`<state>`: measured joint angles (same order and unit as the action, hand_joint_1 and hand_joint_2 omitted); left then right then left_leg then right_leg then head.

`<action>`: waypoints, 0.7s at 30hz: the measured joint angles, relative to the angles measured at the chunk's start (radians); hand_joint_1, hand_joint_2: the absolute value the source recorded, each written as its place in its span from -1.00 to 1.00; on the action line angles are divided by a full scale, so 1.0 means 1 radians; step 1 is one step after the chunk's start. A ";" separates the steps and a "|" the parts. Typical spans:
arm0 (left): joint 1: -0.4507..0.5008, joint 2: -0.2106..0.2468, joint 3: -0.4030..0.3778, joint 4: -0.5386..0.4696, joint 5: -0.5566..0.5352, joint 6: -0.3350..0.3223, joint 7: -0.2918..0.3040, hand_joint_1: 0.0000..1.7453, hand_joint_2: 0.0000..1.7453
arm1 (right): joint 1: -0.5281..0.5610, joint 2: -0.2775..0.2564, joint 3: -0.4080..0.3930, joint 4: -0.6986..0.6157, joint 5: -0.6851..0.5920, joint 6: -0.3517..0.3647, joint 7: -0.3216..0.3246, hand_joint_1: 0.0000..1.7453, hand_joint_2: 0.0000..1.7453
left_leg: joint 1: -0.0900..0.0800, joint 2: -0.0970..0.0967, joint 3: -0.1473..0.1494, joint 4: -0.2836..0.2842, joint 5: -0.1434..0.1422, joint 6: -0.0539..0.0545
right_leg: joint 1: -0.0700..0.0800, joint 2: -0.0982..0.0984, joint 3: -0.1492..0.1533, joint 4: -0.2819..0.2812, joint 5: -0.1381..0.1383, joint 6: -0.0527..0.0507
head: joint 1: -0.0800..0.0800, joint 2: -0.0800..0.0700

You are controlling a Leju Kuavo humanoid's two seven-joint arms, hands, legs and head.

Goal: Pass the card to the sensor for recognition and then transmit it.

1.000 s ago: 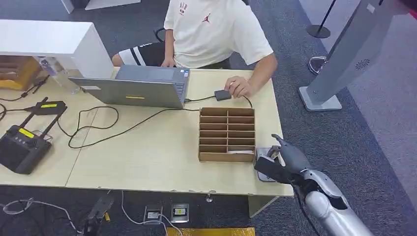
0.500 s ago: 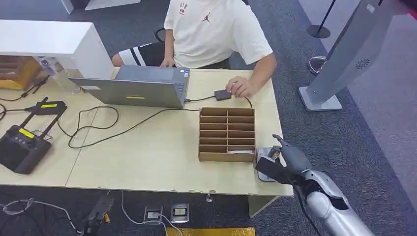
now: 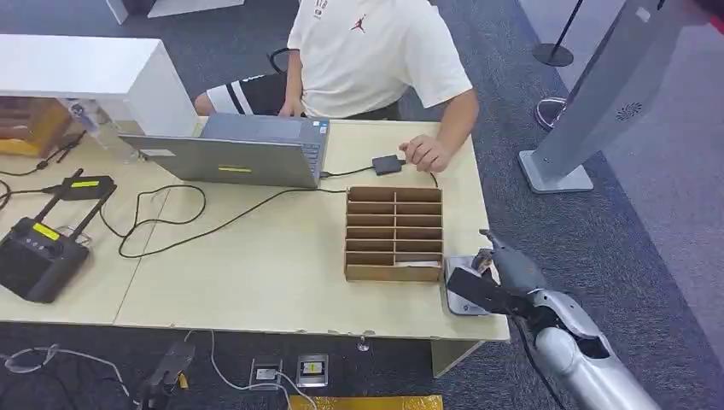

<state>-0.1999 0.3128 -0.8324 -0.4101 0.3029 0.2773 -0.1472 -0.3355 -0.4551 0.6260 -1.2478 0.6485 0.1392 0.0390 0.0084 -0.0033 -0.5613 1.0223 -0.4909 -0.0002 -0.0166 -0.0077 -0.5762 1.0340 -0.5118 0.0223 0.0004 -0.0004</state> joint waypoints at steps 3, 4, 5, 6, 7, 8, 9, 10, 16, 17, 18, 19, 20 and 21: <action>0.000 0.003 0.000 -0.006 -0.001 0.000 0.000 -1.00 -1.00 | -0.023 -0.024 -0.022 0.009 0.010 0.017 -0.026 1.00 1.00 | 0.000 0.000 0.000 0.000 0.000 0.000 | 0.000 0.000 0.000 0.000 0.000 0.000 | 0.000 0.000; 0.000 0.003 0.000 -0.007 -0.002 0.000 0.000 -1.00 -1.00 | -0.032 -0.032 -0.033 0.011 0.015 0.020 -0.031 1.00 1.00 | 0.000 0.000 0.000 0.000 0.000 0.000 | 0.000 0.000 0.000 0.000 0.000 0.000 | 0.000 0.000; 0.000 0.004 0.000 -0.008 -0.003 0.000 0.000 -1.00 -1.00 | -0.040 -0.040 -0.042 0.013 0.018 0.022 -0.034 1.00 1.00 | 0.000 0.000 0.000 0.000 0.000 0.000 | 0.000 0.000 0.000 0.000 0.000 0.000 | 0.000 0.000; 0.000 0.004 0.000 -0.009 -0.006 0.000 0.000 -1.00 -1.00 | -0.046 -0.045 -0.050 0.016 0.020 0.023 -0.036 1.00 1.00 | 0.000 0.000 0.000 0.000 0.000 0.000 | 0.000 0.000 0.000 0.000 0.000 0.000 | 0.000 0.000; 0.000 0.004 0.000 -0.011 -0.008 -0.001 0.000 -1.00 -1.00 | -0.049 -0.050 -0.057 0.018 0.024 0.025 -0.039 1.00 1.00 | 0.000 0.000 0.000 0.000 0.000 0.000 | 0.000 0.000 0.000 0.000 0.000 0.000 | 0.000 0.000; -0.001 0.003 0.000 -0.011 -0.009 -0.001 0.000 -1.00 -1.00 | -0.051 -0.055 -0.064 0.020 0.030 0.026 -0.042 1.00 1.00 | 0.000 0.000 0.000 0.000 0.000 0.000 | 0.000 0.000 0.000 0.000 0.000 0.000 | 0.000 0.000; -0.002 0.003 0.000 -0.011 -0.010 -0.002 0.000 -1.00 -1.00 | -0.052 -0.057 -0.073 0.022 0.036 0.027 -0.046 1.00 1.00 | 0.000 0.000 0.000 0.000 0.000 0.000 | 0.000 0.000 0.000 0.000 0.000 0.000 | 0.000 0.000; -0.003 0.003 0.000 -0.011 -0.011 -0.002 0.000 -1.00 -1.00 | -0.054 -0.060 -0.080 0.024 0.042 0.027 -0.052 1.00 1.00 | 0.000 0.000 0.000 0.000 0.000 0.000 | 0.000 0.000 0.000 0.000 0.000 0.000 | 0.000 0.000; -0.012 0.002 0.000 -0.011 -0.018 -0.003 0.000 -1.00 -1.00 | -0.085 -0.059 -0.125 0.032 0.064 0.020 -0.076 1.00 1.00 | 0.000 0.000 0.000 0.000 0.000 0.000 | 0.000 0.000 0.000 0.000 0.000 0.000 | 0.000 0.000; -0.014 0.002 0.000 -0.011 -0.020 -0.002 0.000 -1.00 -1.00 | -0.099 -0.057 -0.135 0.032 0.068 0.018 -0.081 1.00 1.00 | 0.000 0.000 0.000 0.000 0.000 0.000 | 0.000 0.000 0.000 0.000 0.000 0.000 | 0.000 0.000; -0.016 0.002 0.000 -0.011 -0.024 -0.002 0.000 -1.00 -1.00 | -0.111 -0.055 -0.145 0.032 0.072 0.016 -0.086 1.00 1.00 | 0.000 0.000 0.000 0.000 0.000 0.000 | 0.000 0.000 0.000 0.000 0.000 0.000 | 0.000 0.000; -0.018 0.002 0.000 -0.011 -0.030 -0.002 -0.002 -1.00 -1.00 | -0.126 -0.053 -0.152 0.033 0.079 0.008 -0.089 1.00 1.00 | 0.000 0.000 0.000 0.000 0.000 0.000 | 0.000 0.000 0.000 0.000 0.000 0.000 | 0.000 0.000; -0.022 0.000 0.000 -0.011 -0.034 -0.002 -0.005 -1.00 -1.00 | -0.145 -0.050 -0.161 0.033 0.087 0.001 -0.092 1.00 1.00 | 0.000 0.000 0.000 0.000 0.000 0.000 | 0.000 0.000 0.000 0.000 0.001 0.000 | 0.000 0.000; -0.025 0.000 0.000 -0.011 -0.040 -0.002 -0.007 -1.00 -1.00 | -0.163 -0.047 -0.169 0.033 0.093 -0.006 -0.095 1.00 1.00 | 0.000 0.000 0.000 0.000 0.000 0.000 | 0.000 0.000 0.000 0.000 0.001 0.000 | 0.000 0.000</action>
<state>-0.2251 0.3124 -0.8328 -0.4212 0.2624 0.2754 -0.1545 -0.4982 -0.5024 0.4566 -1.2150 0.7416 0.1331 -0.0561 0.0083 -0.0034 -0.5615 1.0224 -0.4907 -0.0003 -0.0167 -0.0077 -0.5764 1.0343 -0.5113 0.0225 0.0000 -0.0004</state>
